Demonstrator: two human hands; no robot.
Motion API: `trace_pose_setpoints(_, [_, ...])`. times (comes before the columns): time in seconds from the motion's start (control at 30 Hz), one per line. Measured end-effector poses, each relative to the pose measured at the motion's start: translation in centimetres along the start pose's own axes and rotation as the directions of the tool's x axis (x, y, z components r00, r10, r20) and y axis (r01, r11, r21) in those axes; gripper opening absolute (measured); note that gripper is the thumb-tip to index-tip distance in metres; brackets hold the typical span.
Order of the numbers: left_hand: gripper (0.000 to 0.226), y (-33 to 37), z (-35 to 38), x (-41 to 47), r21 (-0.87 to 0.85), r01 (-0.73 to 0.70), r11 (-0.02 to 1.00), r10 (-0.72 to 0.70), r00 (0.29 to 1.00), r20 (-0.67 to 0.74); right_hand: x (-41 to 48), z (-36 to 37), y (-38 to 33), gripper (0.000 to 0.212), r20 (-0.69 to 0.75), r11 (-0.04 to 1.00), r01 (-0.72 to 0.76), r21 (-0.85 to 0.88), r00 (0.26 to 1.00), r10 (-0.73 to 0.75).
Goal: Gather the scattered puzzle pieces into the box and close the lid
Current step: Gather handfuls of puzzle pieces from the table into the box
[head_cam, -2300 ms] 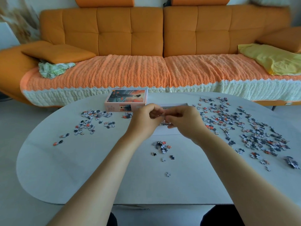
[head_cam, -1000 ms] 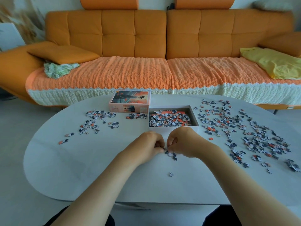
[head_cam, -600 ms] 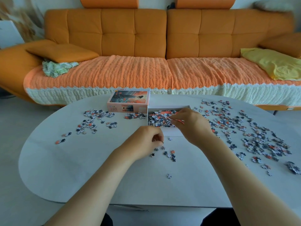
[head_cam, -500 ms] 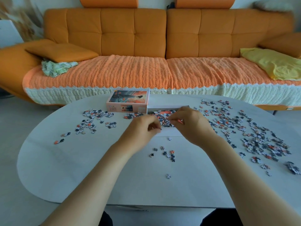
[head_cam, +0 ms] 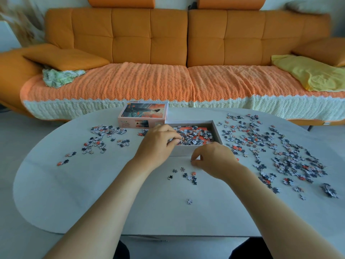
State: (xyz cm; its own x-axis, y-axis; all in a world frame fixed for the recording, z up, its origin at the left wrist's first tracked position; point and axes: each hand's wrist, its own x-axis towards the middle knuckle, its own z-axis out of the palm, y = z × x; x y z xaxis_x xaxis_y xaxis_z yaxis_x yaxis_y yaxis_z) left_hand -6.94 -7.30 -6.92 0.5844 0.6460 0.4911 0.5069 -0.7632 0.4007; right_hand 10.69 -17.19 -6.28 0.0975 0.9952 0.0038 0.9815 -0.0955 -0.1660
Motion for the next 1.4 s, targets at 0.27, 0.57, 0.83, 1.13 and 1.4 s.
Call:
trace_pose_setpoints(0.27, [0.009, -0.2, -1.6, -3.1, -0.008, -0.008, 1.000, 0.008, 0.999, 0.034, 0.4, -1.0, -0.8, 0.019, -0.344, 0.993, 0.113, 0.038, 0.934, -0.093])
trace_pose_setpoints(0.57, [0.018, -2.2, -2.4, -3.6, 0.010, 0.109, 0.994, -0.109, 0.994, -0.006, 2.5, -1.0, -3.8, 0.018, -0.501, 0.987, 0.128, 0.097, 0.863, -0.063])
trace_pose_setpoints(0.83, [0.047, -8.8, -5.0, -4.3, 0.319, 0.390, 0.864, -0.411, 0.912, 0.001, 5.5, 0.1, -13.0, 0.041, -0.201, 0.925, 0.281, 0.257, 0.951, -0.233])
trace_pose_setpoints(1.13, [0.098, -13.8, -7.1, -7.1, 0.450, 0.664, 0.597, -0.772, 0.628, 0.097, 11.1, 3.7, -16.0, 0.075, 0.096, 0.992, -0.089, -0.093, 0.991, 0.098])
trace_pose_setpoints(1.4, [0.076, -14.4, -6.7, -6.8, 0.400, 0.496, 0.771, -0.602, 0.772, 0.203, 12.7, 5.2, -16.2, 0.072, 0.104, 0.985, -0.163, -0.059, 0.980, 0.168])
